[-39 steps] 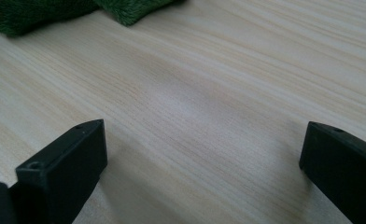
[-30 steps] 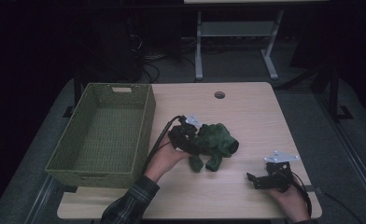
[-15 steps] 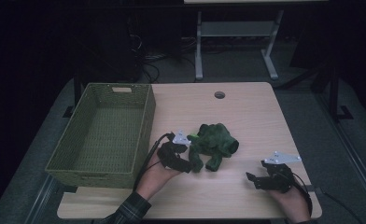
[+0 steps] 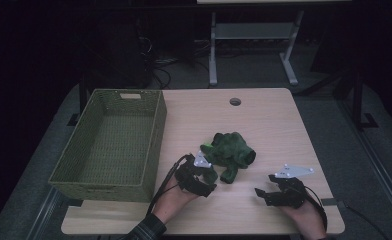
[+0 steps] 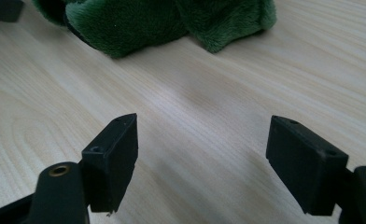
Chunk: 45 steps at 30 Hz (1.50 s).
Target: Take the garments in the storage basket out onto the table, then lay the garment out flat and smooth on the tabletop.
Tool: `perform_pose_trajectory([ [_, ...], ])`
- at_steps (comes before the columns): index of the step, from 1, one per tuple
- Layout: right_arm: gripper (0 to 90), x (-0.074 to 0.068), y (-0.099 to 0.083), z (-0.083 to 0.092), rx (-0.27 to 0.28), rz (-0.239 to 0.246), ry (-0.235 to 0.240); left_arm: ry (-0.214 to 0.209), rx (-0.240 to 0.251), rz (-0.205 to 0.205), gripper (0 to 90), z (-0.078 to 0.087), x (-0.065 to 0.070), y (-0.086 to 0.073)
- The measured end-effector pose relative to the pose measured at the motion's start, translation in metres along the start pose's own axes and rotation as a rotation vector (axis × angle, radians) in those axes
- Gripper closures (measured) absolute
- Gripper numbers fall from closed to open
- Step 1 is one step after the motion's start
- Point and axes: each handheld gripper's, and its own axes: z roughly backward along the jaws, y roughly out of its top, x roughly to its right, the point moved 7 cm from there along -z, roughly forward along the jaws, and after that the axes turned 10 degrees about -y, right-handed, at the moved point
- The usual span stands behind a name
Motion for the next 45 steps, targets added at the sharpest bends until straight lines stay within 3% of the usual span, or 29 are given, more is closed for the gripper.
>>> perform_pose_trajectory([
  [4,25.0,0.000,0.000,0.000,0.000,0.001,0.002,-0.002,0.008,-0.004,37.8,-0.004,-0.003,0.002],
  [9,25.0,-0.001,0.001,-0.001,0.006,0.004,0.006,-0.035,0.036,0.011,76.7,0.003,-0.007,0.004],
  [11,25.0,-0.004,0.003,0.000,0.007,0.002,0.013,-0.035,0.055,0.018,85.0,0.010,-0.008,0.006],
  [15,26.6,-0.010,0.008,-0.002,0.013,0.007,0.034,-0.030,0.087,0.040,86.1,0.022,-0.013,0.007],
  [24,33.7,-0.044,0.031,-0.010,0.052,0.039,0.100,-0.031,0.116,0.055,86.1,0.034,-0.017,0.006],
  [35,31.0,-0.063,0.045,-0.036,0.026,0.059,0.060,-0.046,0.120,0.057,86.2,0.035,-0.017,0.006],
  [38,39.3,-0.064,0.046,-0.041,0.017,0.064,0.052,-0.048,0.120,0.057,86.2,0.036,-0.017,0.006],
  [45,71.9,-0.061,0.046,-0.038,0.024,0.070,0.088,-0.056,0.111,0.056,86.2,0.035,-0.017,0.005],
])
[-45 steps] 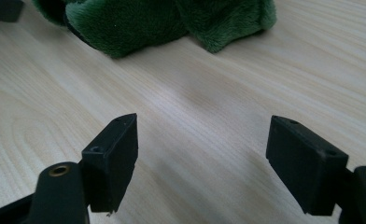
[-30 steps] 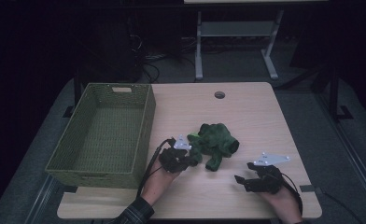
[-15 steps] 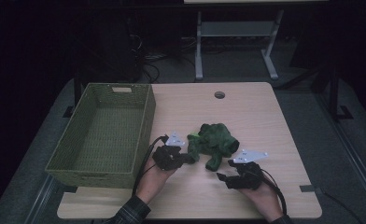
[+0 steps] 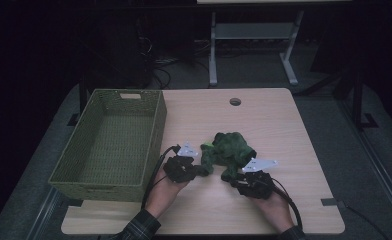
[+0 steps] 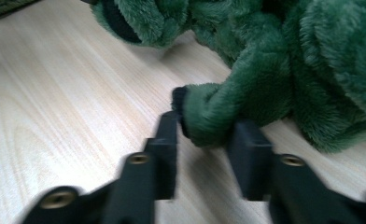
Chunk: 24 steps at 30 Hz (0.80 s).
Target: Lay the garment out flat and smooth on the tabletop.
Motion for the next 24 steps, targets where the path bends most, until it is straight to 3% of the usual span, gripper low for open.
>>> perform_pose_trajectory([
  [4,81.6,0.005,-0.001,0.002,-0.007,0.013,0.018,-0.004,-0.002,0.002,86.2,0.000,0.000,0.000],
  [11,82.0,0.016,-0.001,0.021,-0.010,-0.001,0.047,-0.012,0.010,0.004,86.2,0.006,0.004,0.001],
  [13,81.9,0.022,-0.003,0.028,-0.003,0.009,0.053,-0.014,0.014,0.004,86.2,0.009,0.005,0.001],
  [19,81.6,0.040,-0.010,0.051,0.018,-0.024,0.057,-0.029,0.029,0.010,86.2,0.016,0.013,0.000],
  [24,81.4,0.048,-0.018,0.065,0.017,-0.034,0.063,-0.046,0.015,0.014,86.2,0.019,0.019,-0.005],
])
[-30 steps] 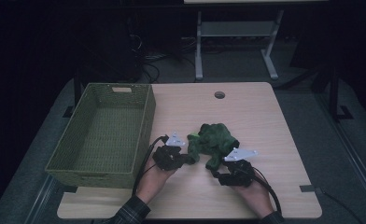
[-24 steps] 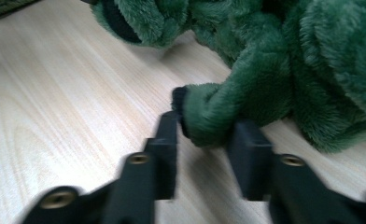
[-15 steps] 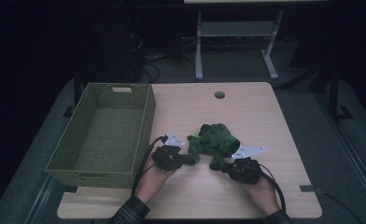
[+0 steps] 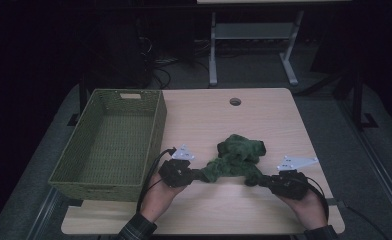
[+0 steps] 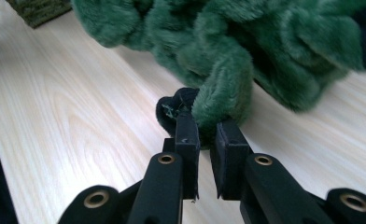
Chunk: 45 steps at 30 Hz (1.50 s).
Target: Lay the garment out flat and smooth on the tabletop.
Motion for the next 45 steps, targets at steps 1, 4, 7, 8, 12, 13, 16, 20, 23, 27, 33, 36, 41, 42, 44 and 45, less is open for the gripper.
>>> perform_pose_trajectory([
  [1,81.4,0.002,-0.004,0.003,-0.008,-0.004,0.002,-0.004,-0.001,0.004,86.2,0.000,0.001,-0.002],
  [4,81.3,0.007,-0.012,0.010,-0.018,-0.012,0.011,-0.023,-0.019,0.012,86.2,0.000,0.006,-0.009],
  [7,81.4,0.007,-0.023,0.015,-0.041,-0.017,0.021,-0.040,-0.049,0.019,86.2,-0.001,0.011,-0.017],
  [8,81.4,0.007,-0.027,0.016,-0.054,-0.018,0.024,-0.041,-0.056,0.016,86.2,-0.002,0.012,-0.018],
  [12,81.3,0.006,-0.041,0.015,-0.095,-0.017,0.025,-0.059,-0.125,0.017,86.1,-0.010,0.014,-0.031],
  [13,81.3,0.006,-0.043,0.015,-0.102,-0.017,0.024,-0.066,-0.140,0.027,86.1,-0.014,0.016,-0.034],
  [16,79.9,0.007,-0.046,0.013,-0.111,-0.012,0.021,-0.075,-0.185,0.020,85.2,-0.023,0.016,-0.040],
  [20,70.2,0.010,-0.044,0.015,-0.093,-0.016,0.012,-0.049,-0.159,0.003,69.5,-0.019,0.013,-0.035],
  [23,62.4,0.016,-0.037,0.021,-0.065,-0.035,0.001,-0.042,-0.111,0.003,57.4,-0.010,0.012,-0.024],
  [27,58.8,0.025,-0.026,0.027,-0.026,-0.033,-0.016,-0.034,-0.054,-0.013,51.3,-0.001,0.012,-0.007],
  [33,58.3,0.035,-0.004,0.030,0.016,-0.026,-0.037,-0.022,-0.028,-0.037,49.5,-0.001,0.006,0.015],
  [36,57.5,0.043,0.009,0.025,0.022,-0.033,-0.041,-0.028,-0.026,-0.026,48.9,-0.010,-0.004,0.027],
  [41,57.5,0.051,0.033,0.014,0.037,-0.046,-0.029,-0.028,-0.029,-0.006,47.4,-0.026,-0.027,0.042],
  [42,57.5,0.052,0.038,0.012,0.033,-0.047,-0.025,-0.026,-0.032,-0.004,46.9,-0.029,-0.031,0.044],
  [44,57.6,0.054,0.046,0.007,0.038,-0.047,-0.019,-0.034,-0.035,-0.001,45.7,-0.035,-0.039,0.047],
  [45,57.6,0.055,0.050,0.004,0.031,-0.050,-0.014,-0.033,-0.040,-0.001,45.1,-0.039,-0.044,0.048],
])
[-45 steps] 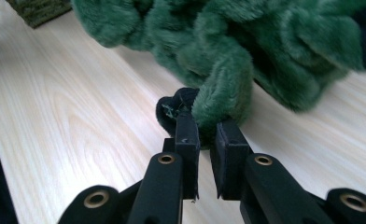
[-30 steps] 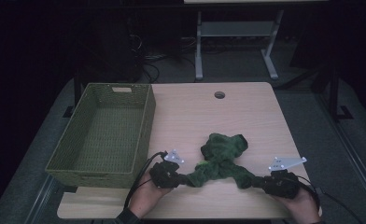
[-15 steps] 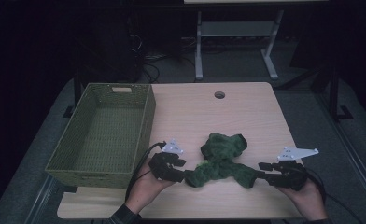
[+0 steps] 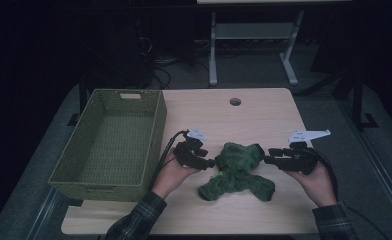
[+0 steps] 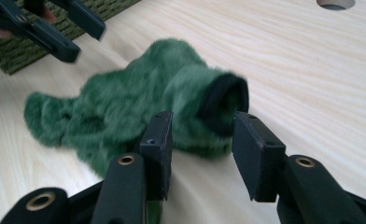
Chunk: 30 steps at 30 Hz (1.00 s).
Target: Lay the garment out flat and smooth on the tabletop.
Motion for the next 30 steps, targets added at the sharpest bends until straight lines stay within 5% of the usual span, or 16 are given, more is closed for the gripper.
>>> perform_pose_trajectory([
  [9,55.7,0.004,0.015,-0.027,-0.044,-0.016,0.029,-0.041,-0.039,-0.028,38.1,-0.031,-0.015,0.002],
  [13,65.6,0.004,0.012,-0.037,-0.087,-0.013,0.043,-0.062,-0.034,-0.015,52.0,-0.040,-0.016,0.000],
  [18,80.4,0.001,0.007,-0.043,-0.118,0.007,0.045,-0.097,-0.042,-0.022,80.3,-0.041,-0.016,0.000],
  [22,82.3,0.001,0.009,-0.044,-0.100,0.020,0.036,-0.079,-0.029,-0.030,83.9,-0.035,-0.019,0.003],
  [30,82.3,0.002,0.032,-0.026,-0.013,0.028,0.021,-0.009,0.101,-0.060,84.2,0.006,-0.021,0.033],
])
